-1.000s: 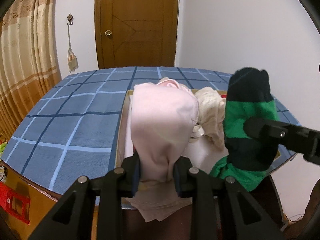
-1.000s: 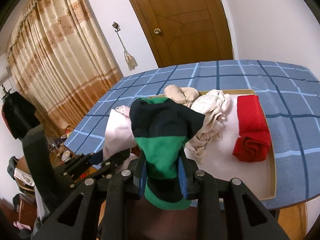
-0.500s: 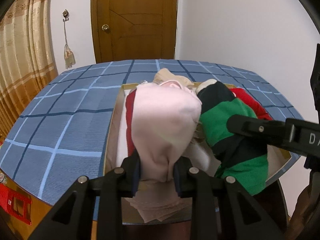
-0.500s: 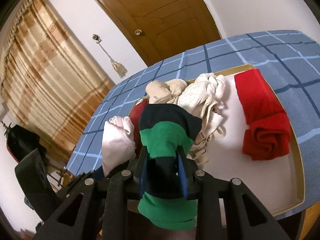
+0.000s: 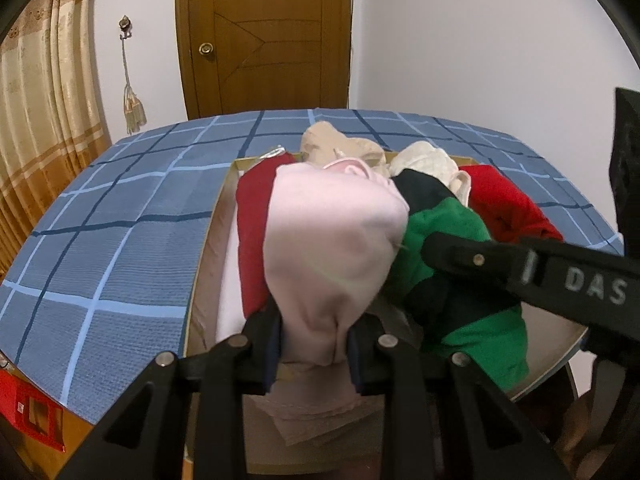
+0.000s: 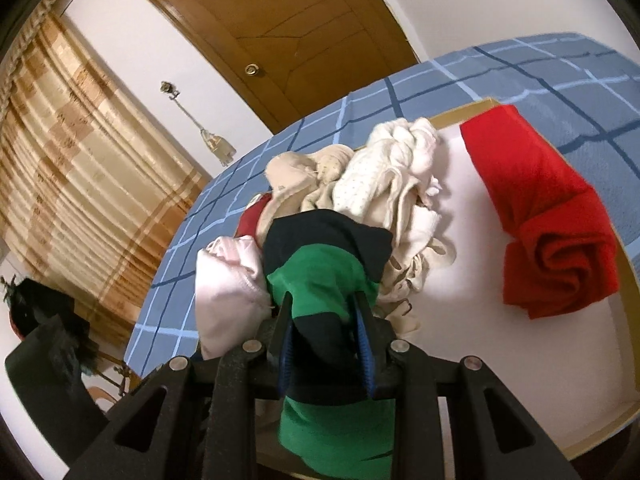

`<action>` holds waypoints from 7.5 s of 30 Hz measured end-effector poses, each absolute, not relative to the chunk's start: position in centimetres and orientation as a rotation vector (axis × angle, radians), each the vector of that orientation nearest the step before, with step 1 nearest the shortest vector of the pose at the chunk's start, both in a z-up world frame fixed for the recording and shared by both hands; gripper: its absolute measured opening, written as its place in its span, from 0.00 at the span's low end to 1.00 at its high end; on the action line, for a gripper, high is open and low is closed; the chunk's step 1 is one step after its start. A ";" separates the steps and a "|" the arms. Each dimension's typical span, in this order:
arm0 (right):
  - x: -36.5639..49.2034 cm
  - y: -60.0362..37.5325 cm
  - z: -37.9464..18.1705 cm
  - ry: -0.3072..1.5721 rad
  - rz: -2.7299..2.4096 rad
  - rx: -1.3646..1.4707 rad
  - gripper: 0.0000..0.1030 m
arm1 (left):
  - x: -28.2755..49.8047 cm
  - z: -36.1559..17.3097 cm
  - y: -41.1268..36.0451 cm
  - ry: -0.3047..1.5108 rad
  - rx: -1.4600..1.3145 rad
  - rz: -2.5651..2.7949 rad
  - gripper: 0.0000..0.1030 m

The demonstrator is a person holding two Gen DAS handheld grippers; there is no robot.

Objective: Take underwear out of drawer
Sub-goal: 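Lower both items into the tray beside the others and open both grippers, then move both open grippers down from the tray to the open drawer, then grasp the red underwear with the left gripper while the right gripper reaches the beige item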

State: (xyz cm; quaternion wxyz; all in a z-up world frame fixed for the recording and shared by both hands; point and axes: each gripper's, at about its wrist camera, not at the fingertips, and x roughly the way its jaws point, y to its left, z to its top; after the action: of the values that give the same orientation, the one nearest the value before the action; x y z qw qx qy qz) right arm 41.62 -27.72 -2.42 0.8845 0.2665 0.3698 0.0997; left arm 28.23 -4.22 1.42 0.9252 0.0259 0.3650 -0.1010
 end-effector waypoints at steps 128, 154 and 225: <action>16.4 -35.4 -7.6 0.858 0.009 0.374 0.62 | 11.5 -5.9 -7.0 0.962 0.172 -0.269 0.99; 15.9 -43.6 -7.4 0.797 -0.093 0.359 0.62 | 15.2 -9.8 -13.2 1.229 0.156 -0.432 0.96; 25.3 -32.8 -17.2 1.354 0.265 0.029 0.62 | 16.3 -13.2 -13.3 1.322 0.139 -0.409 0.32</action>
State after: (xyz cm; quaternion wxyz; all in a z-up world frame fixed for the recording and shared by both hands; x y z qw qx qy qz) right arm 25.32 -32.79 -17.18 0.7713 0.0135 0.6245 0.1222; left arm 16.29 -13.34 -13.19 0.7679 0.0638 0.6090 -0.1883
